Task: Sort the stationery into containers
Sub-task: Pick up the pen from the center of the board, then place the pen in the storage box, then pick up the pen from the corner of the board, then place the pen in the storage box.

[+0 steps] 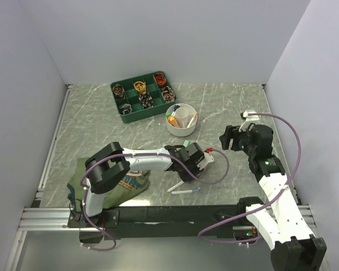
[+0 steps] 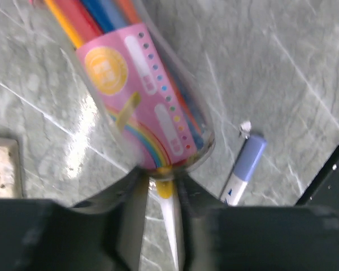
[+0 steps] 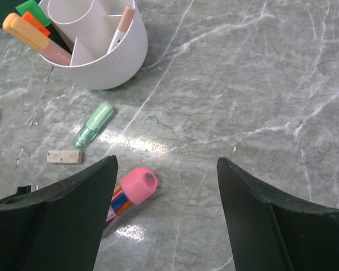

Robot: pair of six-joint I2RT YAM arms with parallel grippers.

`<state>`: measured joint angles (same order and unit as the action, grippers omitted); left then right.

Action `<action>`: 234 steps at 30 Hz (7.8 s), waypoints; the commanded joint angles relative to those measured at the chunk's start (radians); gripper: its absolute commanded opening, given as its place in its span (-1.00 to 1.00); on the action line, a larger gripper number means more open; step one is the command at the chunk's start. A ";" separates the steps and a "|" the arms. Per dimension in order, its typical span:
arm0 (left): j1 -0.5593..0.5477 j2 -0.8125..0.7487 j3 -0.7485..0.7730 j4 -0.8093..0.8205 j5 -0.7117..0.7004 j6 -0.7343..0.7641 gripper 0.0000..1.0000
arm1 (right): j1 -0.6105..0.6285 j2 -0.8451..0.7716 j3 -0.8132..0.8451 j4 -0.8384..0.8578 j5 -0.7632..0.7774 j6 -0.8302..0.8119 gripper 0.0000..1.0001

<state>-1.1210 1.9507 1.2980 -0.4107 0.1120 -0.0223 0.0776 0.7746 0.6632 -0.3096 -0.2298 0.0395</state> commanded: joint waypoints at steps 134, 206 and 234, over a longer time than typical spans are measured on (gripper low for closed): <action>-0.109 0.051 0.029 -0.005 0.058 0.088 0.05 | -0.062 0.155 0.092 0.129 -0.009 -0.092 0.48; 0.484 0.023 0.534 0.496 0.727 0.168 -0.99 | -0.065 0.331 0.299 0.081 0.024 -0.142 0.47; 0.520 0.313 0.485 0.944 0.864 -0.071 -0.99 | -0.065 0.374 0.329 -0.019 0.090 -0.188 0.46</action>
<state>-0.6155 2.2379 1.7496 0.4625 0.9379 -0.0731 0.0189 1.1332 0.9756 -0.3378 -0.1497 -0.1440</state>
